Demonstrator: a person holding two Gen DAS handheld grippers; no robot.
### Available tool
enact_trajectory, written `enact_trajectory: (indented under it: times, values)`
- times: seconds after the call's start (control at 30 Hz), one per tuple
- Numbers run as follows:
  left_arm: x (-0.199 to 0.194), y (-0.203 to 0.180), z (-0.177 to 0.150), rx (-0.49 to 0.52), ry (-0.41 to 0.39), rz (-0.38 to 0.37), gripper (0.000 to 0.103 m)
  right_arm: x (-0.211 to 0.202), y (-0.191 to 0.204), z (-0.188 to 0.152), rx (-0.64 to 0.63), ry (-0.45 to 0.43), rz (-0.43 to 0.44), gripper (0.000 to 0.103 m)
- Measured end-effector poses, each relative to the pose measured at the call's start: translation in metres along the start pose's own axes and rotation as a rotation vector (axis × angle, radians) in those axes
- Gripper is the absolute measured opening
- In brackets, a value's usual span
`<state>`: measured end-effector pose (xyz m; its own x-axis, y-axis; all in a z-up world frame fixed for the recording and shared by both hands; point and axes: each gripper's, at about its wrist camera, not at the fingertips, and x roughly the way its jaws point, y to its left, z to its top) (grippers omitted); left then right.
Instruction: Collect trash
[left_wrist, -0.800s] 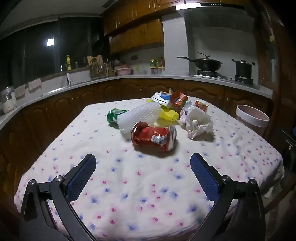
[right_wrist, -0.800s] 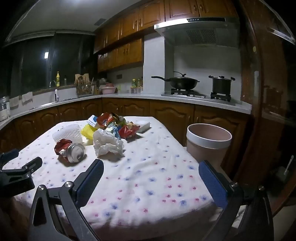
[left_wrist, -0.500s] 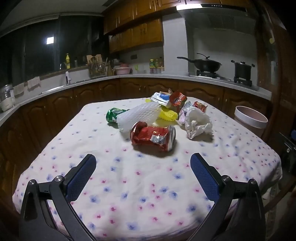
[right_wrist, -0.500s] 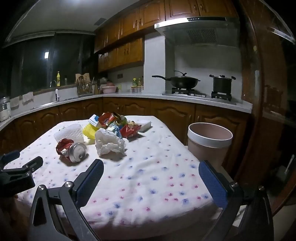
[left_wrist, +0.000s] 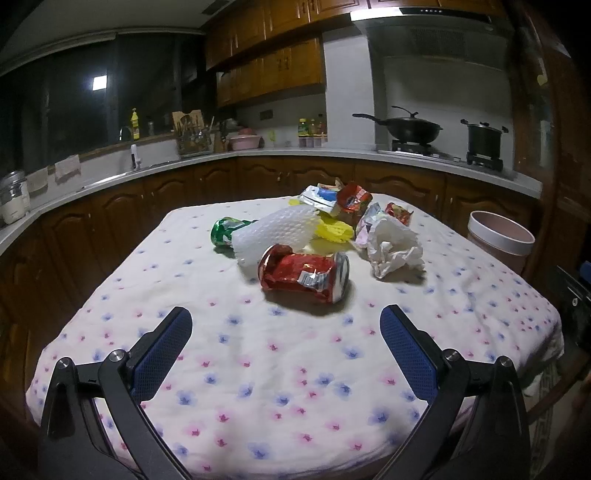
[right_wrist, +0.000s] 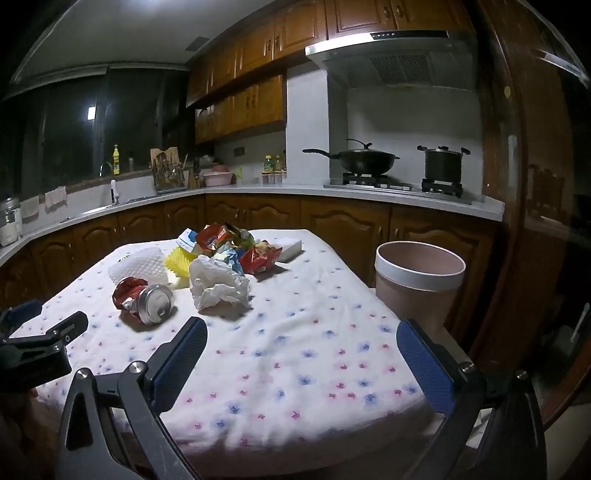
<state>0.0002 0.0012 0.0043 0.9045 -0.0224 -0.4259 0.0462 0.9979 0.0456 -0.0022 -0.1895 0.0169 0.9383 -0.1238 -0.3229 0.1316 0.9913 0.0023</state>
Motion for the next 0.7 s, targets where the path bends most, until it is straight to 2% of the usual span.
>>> enact_trajectory:
  times: [0.7]
  values:
    - [0.0016,-0.0036,0.0015,0.002,-0.01,-0.012,0.103,0.0023,0.0008,0.0002,0.007,0.0,0.002,0.103]
